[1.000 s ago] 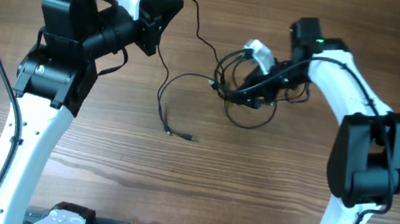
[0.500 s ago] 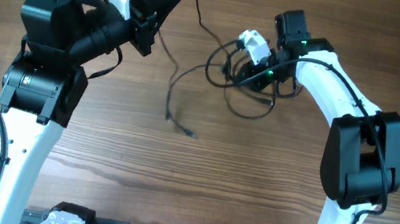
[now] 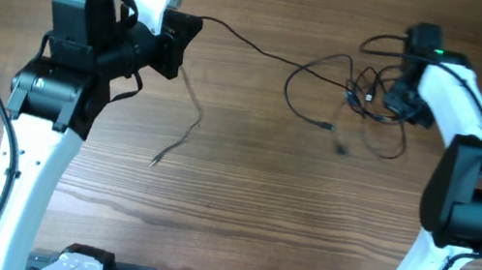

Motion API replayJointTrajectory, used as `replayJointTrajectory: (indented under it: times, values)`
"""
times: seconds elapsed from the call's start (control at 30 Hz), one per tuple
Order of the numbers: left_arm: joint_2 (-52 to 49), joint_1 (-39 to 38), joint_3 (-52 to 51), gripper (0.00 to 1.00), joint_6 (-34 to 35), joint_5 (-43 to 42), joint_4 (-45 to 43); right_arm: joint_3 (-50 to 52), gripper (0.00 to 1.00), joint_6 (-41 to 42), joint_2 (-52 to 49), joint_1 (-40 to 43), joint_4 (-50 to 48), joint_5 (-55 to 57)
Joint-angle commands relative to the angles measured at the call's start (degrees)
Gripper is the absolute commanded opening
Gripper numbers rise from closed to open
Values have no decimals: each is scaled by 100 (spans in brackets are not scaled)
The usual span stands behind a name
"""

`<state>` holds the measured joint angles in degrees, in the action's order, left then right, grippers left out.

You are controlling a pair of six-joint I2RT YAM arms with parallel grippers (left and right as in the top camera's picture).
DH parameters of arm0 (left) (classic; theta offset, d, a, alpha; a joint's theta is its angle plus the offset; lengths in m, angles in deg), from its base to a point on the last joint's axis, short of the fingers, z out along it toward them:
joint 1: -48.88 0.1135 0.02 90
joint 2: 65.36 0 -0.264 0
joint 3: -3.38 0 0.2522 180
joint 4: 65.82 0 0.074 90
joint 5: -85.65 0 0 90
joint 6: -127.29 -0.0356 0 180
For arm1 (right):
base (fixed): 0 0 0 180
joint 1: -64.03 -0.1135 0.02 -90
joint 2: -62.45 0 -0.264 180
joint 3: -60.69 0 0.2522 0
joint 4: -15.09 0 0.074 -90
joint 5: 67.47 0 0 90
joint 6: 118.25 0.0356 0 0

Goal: Untangle cables

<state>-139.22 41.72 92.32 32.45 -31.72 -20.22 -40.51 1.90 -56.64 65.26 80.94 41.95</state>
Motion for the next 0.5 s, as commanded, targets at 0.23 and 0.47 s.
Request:
replayJointTrajectory:
  times: [0.23, 0.47]
  values:
    - [-605, 219, 118, 4, -249, 238, 76, -42, 4, -743, -24, 136, -20, -1071]
    - [-1123, 205, 118, 54, -245, -518, -39, -352, 4, -1582, 1005, 81, -24, -3036]
